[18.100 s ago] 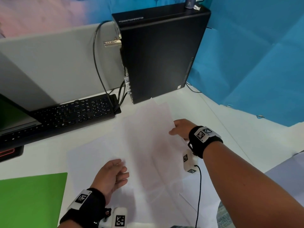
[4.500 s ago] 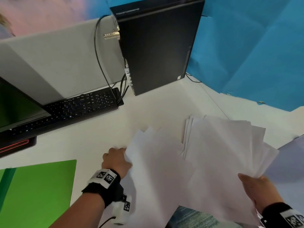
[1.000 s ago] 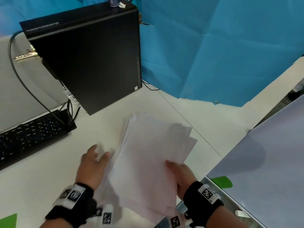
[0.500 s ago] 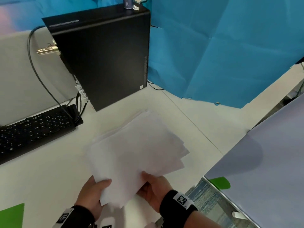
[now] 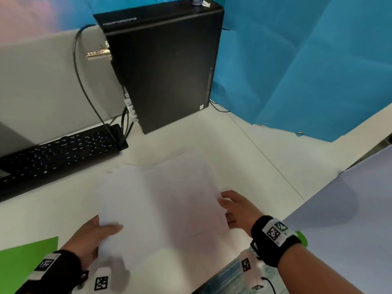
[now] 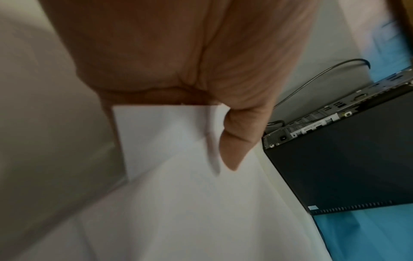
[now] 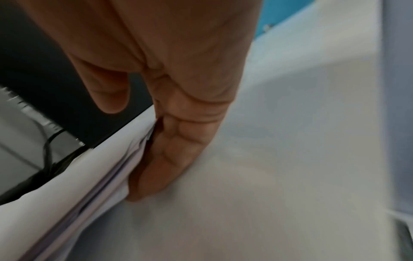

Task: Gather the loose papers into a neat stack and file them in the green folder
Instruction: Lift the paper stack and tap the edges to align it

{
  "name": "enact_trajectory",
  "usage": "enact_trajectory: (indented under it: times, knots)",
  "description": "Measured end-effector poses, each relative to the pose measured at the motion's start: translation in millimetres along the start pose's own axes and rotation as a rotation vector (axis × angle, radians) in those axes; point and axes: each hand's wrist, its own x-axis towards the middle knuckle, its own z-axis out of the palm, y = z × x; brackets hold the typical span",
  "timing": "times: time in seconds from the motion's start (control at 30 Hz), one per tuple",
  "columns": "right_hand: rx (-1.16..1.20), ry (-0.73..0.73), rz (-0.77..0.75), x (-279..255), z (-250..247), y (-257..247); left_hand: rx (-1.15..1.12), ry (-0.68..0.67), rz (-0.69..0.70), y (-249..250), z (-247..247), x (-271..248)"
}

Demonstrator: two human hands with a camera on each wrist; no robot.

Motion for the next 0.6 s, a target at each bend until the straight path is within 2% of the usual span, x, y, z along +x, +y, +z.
enact_trajectory:
  times: [0.07,0.17,0.23,0.33,0.43,0.5,0.6]
  knots:
    - [-0.151,0.017,-0.041,3.7,6.7,-9.3,-0.034,0.005,0.045,6.5,8.6,-1.7]
    - [-0.543,0.104,-0.119,7.8,16.4,-10.0,-0.085,0.001,0.114,10.1,23.4,-2.8]
    - [-0.669,0.116,-0.137,3.8,22.8,-7.3,-0.072,-0.019,0.119,7.1,29.4,-2.3]
    - [-0.712,0.166,-0.14,1.3,20.0,-4.2,-0.036,0.075,0.141,3.2,23.2,4.1]
    - [-0.647,0.228,-0.142,6.8,14.9,-5.7,0.107,0.189,0.151,1.0,10.0,16.1]
    - [-0.656,0.208,-0.131,10.0,18.2,-7.8,0.155,0.182,0.131,0.8,7.2,20.2]
    - [-0.581,0.146,-0.085,14.1,19.4,-8.4,0.12,0.075,0.085,4.7,9.4,16.8]
